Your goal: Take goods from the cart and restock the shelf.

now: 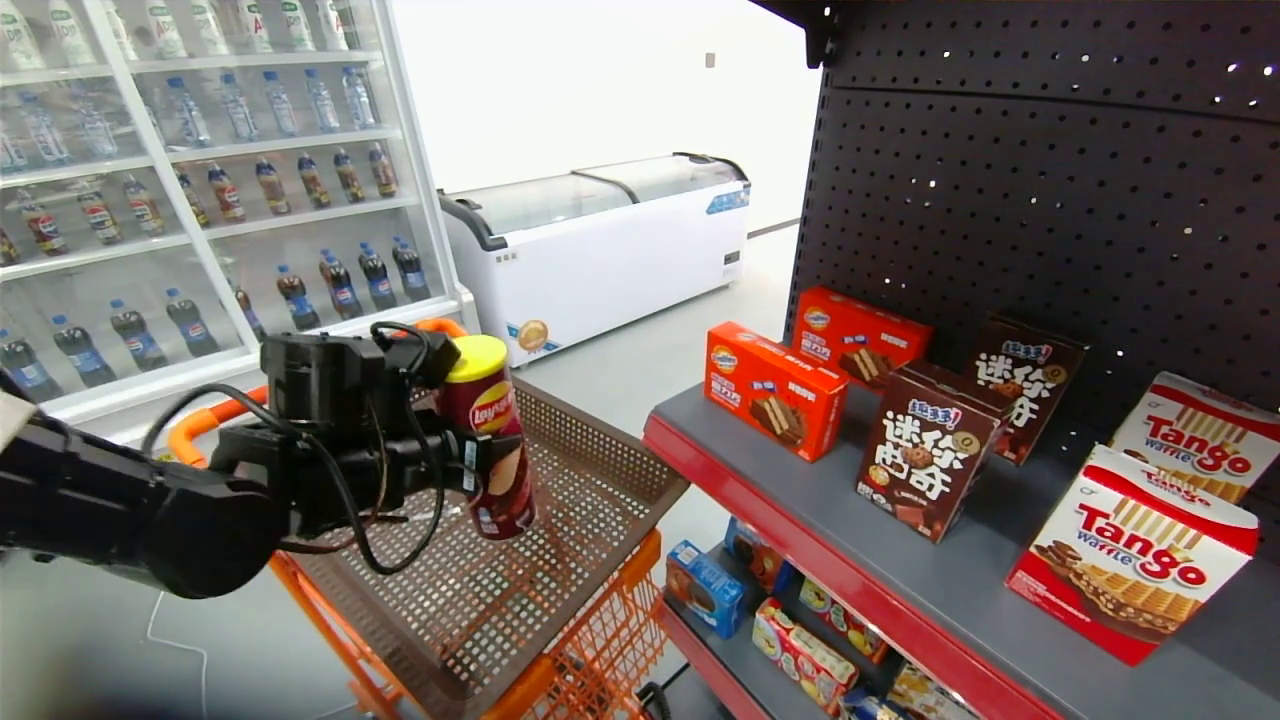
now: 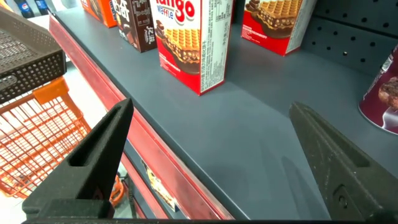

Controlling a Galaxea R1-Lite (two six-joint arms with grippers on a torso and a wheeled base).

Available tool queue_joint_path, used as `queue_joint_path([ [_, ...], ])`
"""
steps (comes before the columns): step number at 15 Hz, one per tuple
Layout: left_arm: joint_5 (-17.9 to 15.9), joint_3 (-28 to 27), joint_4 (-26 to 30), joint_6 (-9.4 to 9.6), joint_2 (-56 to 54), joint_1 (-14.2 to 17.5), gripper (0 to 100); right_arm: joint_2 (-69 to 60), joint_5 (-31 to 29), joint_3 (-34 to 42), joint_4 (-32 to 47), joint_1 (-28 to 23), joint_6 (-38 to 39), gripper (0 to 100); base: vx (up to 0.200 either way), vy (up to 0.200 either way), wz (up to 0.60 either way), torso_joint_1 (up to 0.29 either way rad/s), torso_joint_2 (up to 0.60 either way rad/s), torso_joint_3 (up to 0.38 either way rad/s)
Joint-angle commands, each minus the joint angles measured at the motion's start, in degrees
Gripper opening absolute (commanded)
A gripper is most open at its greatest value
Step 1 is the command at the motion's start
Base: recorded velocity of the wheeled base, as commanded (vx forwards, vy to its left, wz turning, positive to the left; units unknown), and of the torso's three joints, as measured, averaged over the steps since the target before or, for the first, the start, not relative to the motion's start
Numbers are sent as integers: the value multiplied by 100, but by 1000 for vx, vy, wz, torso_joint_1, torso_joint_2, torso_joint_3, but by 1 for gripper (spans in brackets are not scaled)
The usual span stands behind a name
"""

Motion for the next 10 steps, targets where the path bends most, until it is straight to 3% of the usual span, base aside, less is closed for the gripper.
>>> queue_joint_path([
  [1,27,-312,511,-103,-977,42,0,-1,1,0,-4,0,0,100,0,0,0,0,0,0],
  [2,-34,-242,625,-95,-1293,51,0,-1,1,0,-4,0,0,100,0,0,0,0,0,0],
  [4,-52,-347,1452,-130,-1891,51,0,-1,1,0,-4,0,0,100,0,0,0,0,0,0],
  [5,-52,-347,1452,-130,-1891,51,0,-1,1,0,-4,0,0,100,0,0,0,0,0,0],
  [6,-131,-330,2524,-200,-2629,60,0,-1,1,0,-4,0,0,100,0,0,0,0,0,0],
  [7,-281,-207,3051,-226,-3104,77,0,-1,1,0,-4,0,0,100,0,0,0,0,0,0],
  [10,-281,136,3095,-165,-3710,402,0,-1,1,0,-4,0,0,100,0,0,0,0,0,0],
])
